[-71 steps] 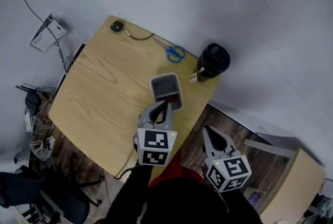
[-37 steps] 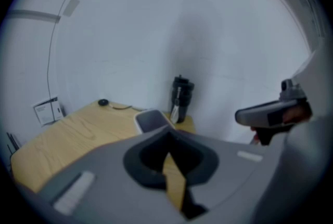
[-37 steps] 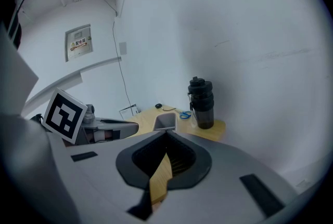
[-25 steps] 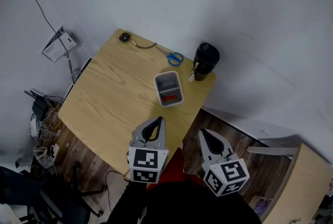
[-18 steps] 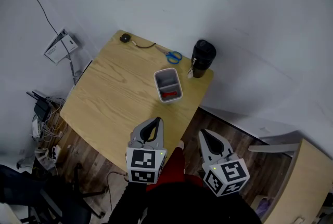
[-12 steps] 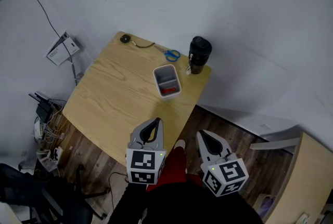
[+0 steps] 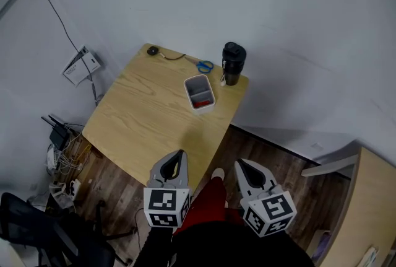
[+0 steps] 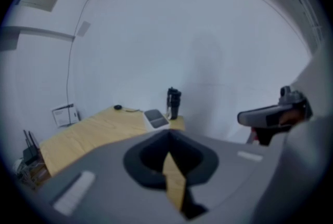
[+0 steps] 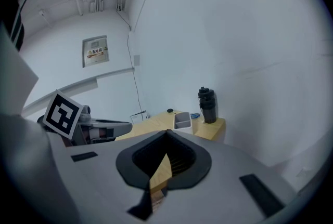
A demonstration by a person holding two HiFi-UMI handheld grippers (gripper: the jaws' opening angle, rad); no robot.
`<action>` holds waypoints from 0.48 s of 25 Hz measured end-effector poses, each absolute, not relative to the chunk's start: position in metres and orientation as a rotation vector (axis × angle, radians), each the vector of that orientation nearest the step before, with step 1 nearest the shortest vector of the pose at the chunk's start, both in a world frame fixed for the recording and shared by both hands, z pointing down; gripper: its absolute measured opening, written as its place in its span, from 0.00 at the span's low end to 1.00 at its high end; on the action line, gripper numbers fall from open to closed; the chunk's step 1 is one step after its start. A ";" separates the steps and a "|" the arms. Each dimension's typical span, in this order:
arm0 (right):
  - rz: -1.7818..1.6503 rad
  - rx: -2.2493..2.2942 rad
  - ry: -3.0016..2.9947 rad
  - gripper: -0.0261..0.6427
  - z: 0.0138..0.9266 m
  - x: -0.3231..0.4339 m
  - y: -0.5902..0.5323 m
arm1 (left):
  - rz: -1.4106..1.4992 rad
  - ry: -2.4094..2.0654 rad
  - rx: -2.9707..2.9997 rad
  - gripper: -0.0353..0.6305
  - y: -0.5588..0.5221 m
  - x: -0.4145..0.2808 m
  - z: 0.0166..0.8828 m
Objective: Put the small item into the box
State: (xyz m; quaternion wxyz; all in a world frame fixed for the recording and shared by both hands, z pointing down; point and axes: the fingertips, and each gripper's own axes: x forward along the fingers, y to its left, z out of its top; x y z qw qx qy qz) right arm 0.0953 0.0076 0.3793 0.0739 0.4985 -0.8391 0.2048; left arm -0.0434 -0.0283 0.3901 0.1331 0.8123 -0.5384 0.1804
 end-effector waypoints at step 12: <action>0.607 1.486 -2.537 0.05 0.376 0.083 0.044 | 0.505 -1.626 2.332 0.06 0.019 -0.074 0.380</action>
